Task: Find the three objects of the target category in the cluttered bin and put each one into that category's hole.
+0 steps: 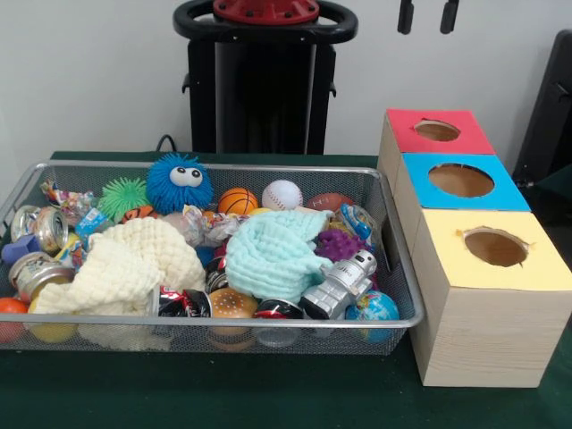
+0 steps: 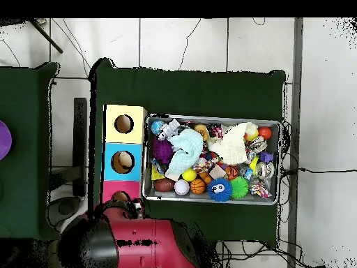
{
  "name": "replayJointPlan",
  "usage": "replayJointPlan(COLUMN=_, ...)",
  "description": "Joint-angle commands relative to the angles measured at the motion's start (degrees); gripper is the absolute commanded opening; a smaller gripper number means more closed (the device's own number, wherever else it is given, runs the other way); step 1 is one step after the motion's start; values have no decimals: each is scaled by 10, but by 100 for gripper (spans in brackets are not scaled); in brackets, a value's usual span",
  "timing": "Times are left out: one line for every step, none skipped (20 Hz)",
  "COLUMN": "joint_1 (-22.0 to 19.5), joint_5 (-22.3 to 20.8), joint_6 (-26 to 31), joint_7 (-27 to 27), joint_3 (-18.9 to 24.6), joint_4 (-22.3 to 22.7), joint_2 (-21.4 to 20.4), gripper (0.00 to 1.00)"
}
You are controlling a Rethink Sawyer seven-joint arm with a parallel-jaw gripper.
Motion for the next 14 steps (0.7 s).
replayJointPlan(joint_1=-9, joint_5=1, joint_6=84, joint_7=108, joint_3=2, joint_4=-71, joint_2=27, gripper=100)
replayJointPlan(joint_1=-9, joint_5=2, joint_6=87, joint_7=107, joint_3=2, joint_4=-74, joint_2=28, gripper=100)
replayJointPlan(joint_1=-11, joint_5=2, joint_6=94, joint_7=107, joint_3=3, joint_4=-83, joint_2=31, gripper=100)
replayJointPlan(joint_1=-12, joint_5=2, joint_6=96, joint_7=106, joint_3=3, joint_4=-87, joint_2=33, gripper=100)
replayJointPlan(joint_1=-13, joint_5=3, joint_6=97, joint_7=105, joint_3=4, joint_4=-89, joint_2=35, gripper=100)
replayJointPlan(joint_1=-12, joint_5=2, joint_6=97, joint_7=107, joint_3=3, joint_4=-93, joint_2=37, gripper=100)
replayJointPlan(joint_1=-13, joint_5=2, joint_6=99, joint_7=106, joint_3=3, joint_4=-97, joint_2=39, gripper=100)
replayJointPlan(joint_1=-14, joint_5=1, joint_6=103, joint_7=103, joint_3=4, joint_4=-102, joint_2=42, gripper=100)
replayJointPlan(joint_1=-16, joint_5=1, joint_6=105, joint_7=101, joint_3=5, joint_4=-108, joint_2=46, gripper=100)
replayJointPlan(joint_1=-18, joint_5=1, joint_6=106, joint_7=97, joint_3=7, joint_4=-113, joint_2=50, gripper=100)
replayJointPlan(joint_1=-20, joint_5=3, joint_6=106, joint_7=95, joint_3=9, joint_4=-118, joint_2=56, gripper=100)
replayJointPlan(joint_1=-22, joint_5=3, joint_6=105, joint_7=93, joint_3=10, joint_4=-122, joint_2=62, gripper=100)
replayJointPlan(joint_1=-25, joint_5=4, joint_6=104, joint_7=88, joint_3=13, joint_4=-127, joint_2=68, gripper=100)
replayJointPlan(joint_1=-28, joint_5=5, joint_6=102, joint_7=84, joint_3=16, joint_4=-131, joint_2=75, gripper=100)
